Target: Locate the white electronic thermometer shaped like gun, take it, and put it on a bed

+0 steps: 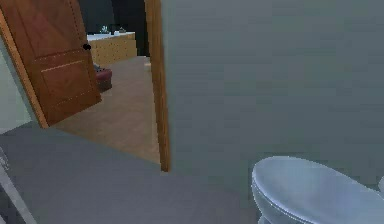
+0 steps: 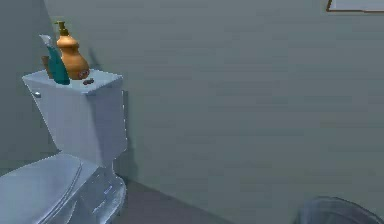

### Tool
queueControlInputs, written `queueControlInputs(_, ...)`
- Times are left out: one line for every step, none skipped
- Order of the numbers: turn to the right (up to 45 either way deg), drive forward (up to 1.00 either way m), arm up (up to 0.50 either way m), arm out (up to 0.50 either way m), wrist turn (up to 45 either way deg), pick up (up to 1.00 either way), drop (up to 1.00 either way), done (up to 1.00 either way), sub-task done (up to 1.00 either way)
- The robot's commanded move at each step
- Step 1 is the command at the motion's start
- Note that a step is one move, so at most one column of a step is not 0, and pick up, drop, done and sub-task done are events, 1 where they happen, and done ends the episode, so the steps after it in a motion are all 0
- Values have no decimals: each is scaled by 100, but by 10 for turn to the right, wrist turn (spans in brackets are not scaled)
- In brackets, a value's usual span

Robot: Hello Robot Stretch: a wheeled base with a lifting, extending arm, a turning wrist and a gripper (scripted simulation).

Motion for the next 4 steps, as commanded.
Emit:
queueControlInputs(-120,0,0,0,0,0,0,0,0)
queueControlInputs(0,35,0,0,0,0,0,0,0)
queueControlInputs(-60,0,0,0,0,0,0,0,0)
queueControlInputs(0,45,0,0,0,0,0,0,0)
